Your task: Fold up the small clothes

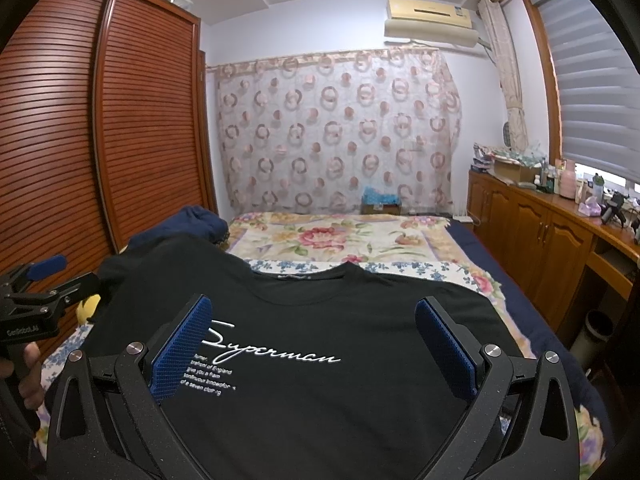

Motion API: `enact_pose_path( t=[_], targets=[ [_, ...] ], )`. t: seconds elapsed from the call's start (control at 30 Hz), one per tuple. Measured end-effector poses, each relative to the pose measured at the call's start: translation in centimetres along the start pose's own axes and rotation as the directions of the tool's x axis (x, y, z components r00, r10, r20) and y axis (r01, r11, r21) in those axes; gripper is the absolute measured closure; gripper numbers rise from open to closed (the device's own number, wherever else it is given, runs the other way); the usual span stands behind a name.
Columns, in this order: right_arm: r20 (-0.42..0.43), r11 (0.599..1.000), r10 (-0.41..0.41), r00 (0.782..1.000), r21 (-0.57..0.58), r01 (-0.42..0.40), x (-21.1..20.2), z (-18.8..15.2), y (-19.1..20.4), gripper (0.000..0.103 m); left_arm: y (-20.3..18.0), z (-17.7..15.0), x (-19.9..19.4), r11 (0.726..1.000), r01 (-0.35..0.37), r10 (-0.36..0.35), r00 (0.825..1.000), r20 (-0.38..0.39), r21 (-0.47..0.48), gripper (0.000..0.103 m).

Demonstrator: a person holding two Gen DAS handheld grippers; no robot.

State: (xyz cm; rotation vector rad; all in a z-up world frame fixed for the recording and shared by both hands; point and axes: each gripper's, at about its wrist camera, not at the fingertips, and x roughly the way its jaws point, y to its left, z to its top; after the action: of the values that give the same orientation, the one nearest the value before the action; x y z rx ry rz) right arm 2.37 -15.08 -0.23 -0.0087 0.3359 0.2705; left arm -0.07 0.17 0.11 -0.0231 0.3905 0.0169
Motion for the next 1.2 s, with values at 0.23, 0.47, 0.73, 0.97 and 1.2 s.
enact_pose_path(
  t=[0.23,0.47,0.73,0.97,1.2],
  targets=[
    [0.000,1.000,-0.001,1.000,0.000,0.001,-0.05,0.08,0.09,0.000,0.25,0.15,-0.06,1.000,-0.003,0.003,1.000,0.010,0.002,0.000],
    [0.000,1.000,-0.001,1.000,0.001,0.001,-0.05,0.08,0.10,0.000,0.33,0.39,-0.24,1.000,-0.005,0.005,1.000,0.015,0.004,0.000],
    [0.001,1.000,-0.001,1.000,0.001,0.001,-0.07,0.08,0.09,0.000,0.31,0.46,-0.34,1.000,-0.008,0.008,1.000,0.013,0.004,0.000],
    [0.002,1.000,0.000,1.000,0.001,0.000,-0.14,0.10,0.15,0.000,0.42,0.58,-0.35,1.000,-0.006,0.006,1.000,0.013,0.005,0.000],
    [0.002,1.000,0.000,1.000,0.002,0.000,-0.19,0.10,0.18,0.000,0.26,0.54,-0.37,1.000,-0.007,0.007,1.000,0.013,0.005,0.000]
  ],
)
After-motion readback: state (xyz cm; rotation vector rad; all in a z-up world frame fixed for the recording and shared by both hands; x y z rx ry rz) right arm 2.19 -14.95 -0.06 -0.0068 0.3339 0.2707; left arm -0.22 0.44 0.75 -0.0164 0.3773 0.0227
